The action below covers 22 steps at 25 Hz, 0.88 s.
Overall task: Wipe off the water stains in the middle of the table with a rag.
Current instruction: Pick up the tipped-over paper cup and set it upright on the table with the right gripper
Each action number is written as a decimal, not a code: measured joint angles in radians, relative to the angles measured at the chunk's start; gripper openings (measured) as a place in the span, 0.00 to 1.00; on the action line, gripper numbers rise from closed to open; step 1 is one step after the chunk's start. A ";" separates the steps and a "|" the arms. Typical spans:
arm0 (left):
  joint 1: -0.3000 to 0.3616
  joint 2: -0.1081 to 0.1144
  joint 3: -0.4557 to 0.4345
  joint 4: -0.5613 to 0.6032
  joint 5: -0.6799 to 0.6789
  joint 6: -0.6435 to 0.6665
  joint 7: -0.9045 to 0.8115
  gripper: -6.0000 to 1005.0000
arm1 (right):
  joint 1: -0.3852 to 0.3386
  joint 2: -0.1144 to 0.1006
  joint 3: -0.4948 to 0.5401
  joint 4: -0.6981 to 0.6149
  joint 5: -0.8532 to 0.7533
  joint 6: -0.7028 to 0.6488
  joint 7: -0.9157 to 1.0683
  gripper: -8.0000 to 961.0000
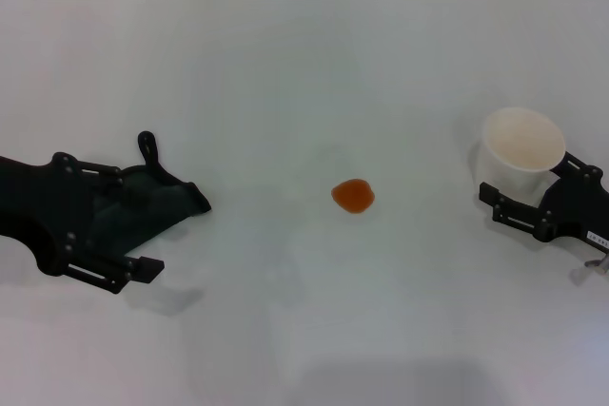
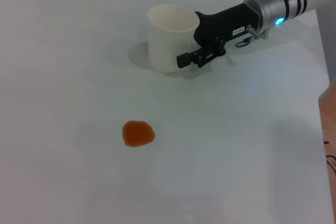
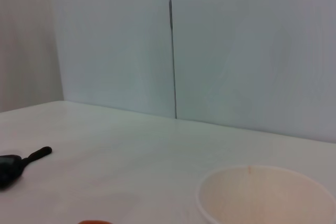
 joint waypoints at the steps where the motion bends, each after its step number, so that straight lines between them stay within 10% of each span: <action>1: 0.000 0.000 0.000 0.000 0.000 0.000 0.000 0.87 | 0.000 0.000 -0.002 0.000 0.000 0.001 0.000 0.90; 22: 0.002 0.000 0.000 -0.001 0.000 0.000 -0.004 0.87 | -0.103 -0.014 -0.052 -0.223 -0.114 0.015 0.205 0.90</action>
